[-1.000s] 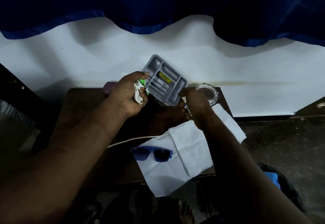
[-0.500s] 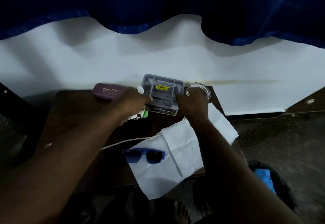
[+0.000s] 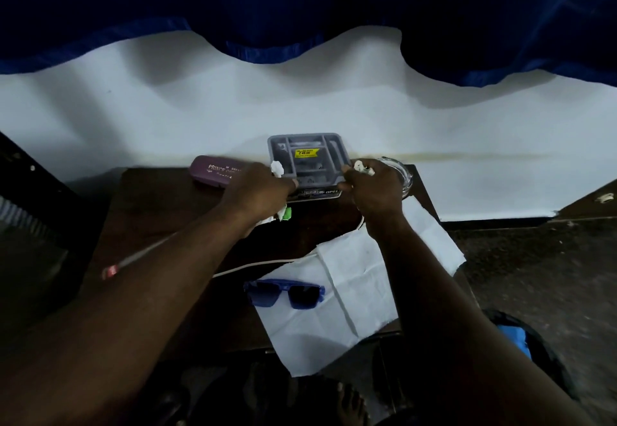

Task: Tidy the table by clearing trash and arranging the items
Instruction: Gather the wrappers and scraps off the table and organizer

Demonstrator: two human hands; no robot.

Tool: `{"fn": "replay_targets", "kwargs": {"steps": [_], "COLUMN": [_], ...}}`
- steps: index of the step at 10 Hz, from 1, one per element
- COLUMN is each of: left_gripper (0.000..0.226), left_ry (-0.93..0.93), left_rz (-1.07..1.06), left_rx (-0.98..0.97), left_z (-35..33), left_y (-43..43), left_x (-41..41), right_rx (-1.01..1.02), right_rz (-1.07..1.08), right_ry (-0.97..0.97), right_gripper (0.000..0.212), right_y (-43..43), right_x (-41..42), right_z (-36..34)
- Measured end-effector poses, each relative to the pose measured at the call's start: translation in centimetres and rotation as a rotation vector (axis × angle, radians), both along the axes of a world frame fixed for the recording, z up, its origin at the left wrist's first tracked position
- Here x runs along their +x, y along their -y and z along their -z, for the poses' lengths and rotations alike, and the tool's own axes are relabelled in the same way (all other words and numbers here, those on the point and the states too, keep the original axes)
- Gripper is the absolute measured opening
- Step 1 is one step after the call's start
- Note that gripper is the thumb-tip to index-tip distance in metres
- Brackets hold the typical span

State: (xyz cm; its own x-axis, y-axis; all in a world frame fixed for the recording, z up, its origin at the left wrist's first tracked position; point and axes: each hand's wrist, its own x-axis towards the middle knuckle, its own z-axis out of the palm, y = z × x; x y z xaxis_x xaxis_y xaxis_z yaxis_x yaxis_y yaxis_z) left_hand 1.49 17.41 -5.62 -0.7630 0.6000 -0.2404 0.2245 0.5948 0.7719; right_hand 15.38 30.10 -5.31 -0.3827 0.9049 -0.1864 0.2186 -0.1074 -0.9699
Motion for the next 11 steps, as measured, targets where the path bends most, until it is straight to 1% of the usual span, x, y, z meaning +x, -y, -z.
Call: {"fn": "replay_targets", "kwargs": {"steps": [1, 3, 4, 5, 6, 7, 8, 9, 10, 11], "left_gripper": [0.032, 0.031, 0.029, 0.026, 0.023, 0.027, 0.029, 0.039, 0.038, 0.035], "left_ry": [0.007, 0.021, 0.008, 0.006, 0.009, 0.003, 0.027, 0.228, 0.703, 1.028], "left_rz": [-0.028, -0.043, -0.026, -0.022, -0.022, -0.029, -0.049, -0.183, -0.284, -0.432], "left_rx": [0.029, 0.028, 0.010, 0.005, 0.011, 0.055, 0.096, 0.253, 0.543, 0.834], "left_z": [0.1, 0.0, -0.3, -0.7, -1.4, -1.9, -2.7, -3.8, -5.1, -5.6], "left_y": [0.0, 0.1, 0.3, 0.6, 0.9, 1.2, 1.4, 1.3, 0.7, -0.1], "left_x": [-0.1, -0.4, -0.4, -0.3, -0.1, -0.2, 0.8, 2.2, 4.5, 7.5], "right_rx": [0.027, 0.034, 0.075, 0.123, 0.159, 0.126, -0.010, -0.279, -0.399, -0.552], "right_rz": [0.007, -0.002, 0.031, 0.115, 0.181, 0.178, 0.086, 0.013, -0.007, 0.031], "right_ry": [0.021, 0.046, 0.101, 0.143, 0.128, 0.000, -0.037, -0.110, -0.137, -0.233], "right_gripper": [0.010, 0.011, 0.015, 0.014, 0.022, 0.041, 0.063, 0.052, 0.028, 0.026], "right_y": [0.2, 0.3, 0.2, 0.1, 0.1, 1.1, 2.7, 4.4, 6.6, 9.4], "right_x": [0.1, -0.2, -0.2, 0.2, 0.3, 0.2, 0.4, 0.6, 0.8, 1.2], "right_z": [-0.1, 0.1, -0.1, -0.5, -1.3, -2.6, -3.8, -4.3, -4.5, -5.5]}}
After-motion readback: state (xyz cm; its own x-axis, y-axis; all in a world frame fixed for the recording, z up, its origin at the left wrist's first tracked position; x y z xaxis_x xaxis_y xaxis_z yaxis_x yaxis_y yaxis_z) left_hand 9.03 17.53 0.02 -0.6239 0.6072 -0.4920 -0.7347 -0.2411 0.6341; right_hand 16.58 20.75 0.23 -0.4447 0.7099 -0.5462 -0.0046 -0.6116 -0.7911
